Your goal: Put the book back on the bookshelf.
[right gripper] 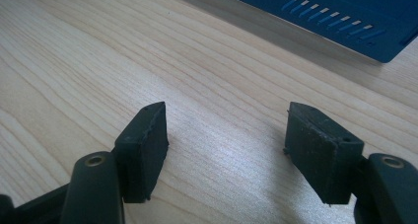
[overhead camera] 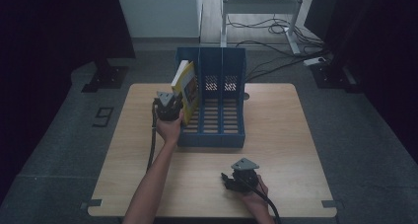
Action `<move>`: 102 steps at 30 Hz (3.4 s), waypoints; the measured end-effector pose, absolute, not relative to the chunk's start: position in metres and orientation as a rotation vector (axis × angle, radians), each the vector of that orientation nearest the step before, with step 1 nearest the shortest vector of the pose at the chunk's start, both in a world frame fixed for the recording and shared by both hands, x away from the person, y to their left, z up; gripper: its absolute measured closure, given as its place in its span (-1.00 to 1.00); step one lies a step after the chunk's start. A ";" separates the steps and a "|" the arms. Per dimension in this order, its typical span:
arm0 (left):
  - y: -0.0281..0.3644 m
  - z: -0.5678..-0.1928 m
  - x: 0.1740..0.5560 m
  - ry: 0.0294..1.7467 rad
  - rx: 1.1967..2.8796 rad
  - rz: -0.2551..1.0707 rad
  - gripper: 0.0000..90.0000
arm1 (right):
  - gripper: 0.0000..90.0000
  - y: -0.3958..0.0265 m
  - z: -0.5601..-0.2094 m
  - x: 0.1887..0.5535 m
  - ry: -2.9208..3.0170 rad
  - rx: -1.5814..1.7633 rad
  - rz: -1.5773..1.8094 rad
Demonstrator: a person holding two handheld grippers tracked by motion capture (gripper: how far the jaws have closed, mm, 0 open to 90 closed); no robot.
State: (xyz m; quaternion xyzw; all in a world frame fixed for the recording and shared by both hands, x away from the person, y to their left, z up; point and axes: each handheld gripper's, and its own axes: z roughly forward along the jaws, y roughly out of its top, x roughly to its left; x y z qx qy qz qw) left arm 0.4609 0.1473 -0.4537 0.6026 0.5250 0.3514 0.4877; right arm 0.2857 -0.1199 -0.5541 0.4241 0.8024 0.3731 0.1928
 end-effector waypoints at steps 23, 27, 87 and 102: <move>0.162 -0.455 0.459 1.289 1.454 0.784 0.26 | -0.28 -0.120 -0.554 0.286 2.251 1.191 1.046; 0.164 -0.454 0.458 1.292 1.451 0.774 0.21 | -0.28 -0.120 -0.554 0.286 2.251 1.191 1.046; 0.207 -0.476 0.344 1.074 1.643 0.479 -0.27 | -0.29 -0.118 -0.554 0.287 2.258 1.185 1.047; 0.219 -0.512 0.316 1.094 1.691 0.384 -0.27 | -0.29 -0.118 -0.554 0.287 2.257 1.187 1.048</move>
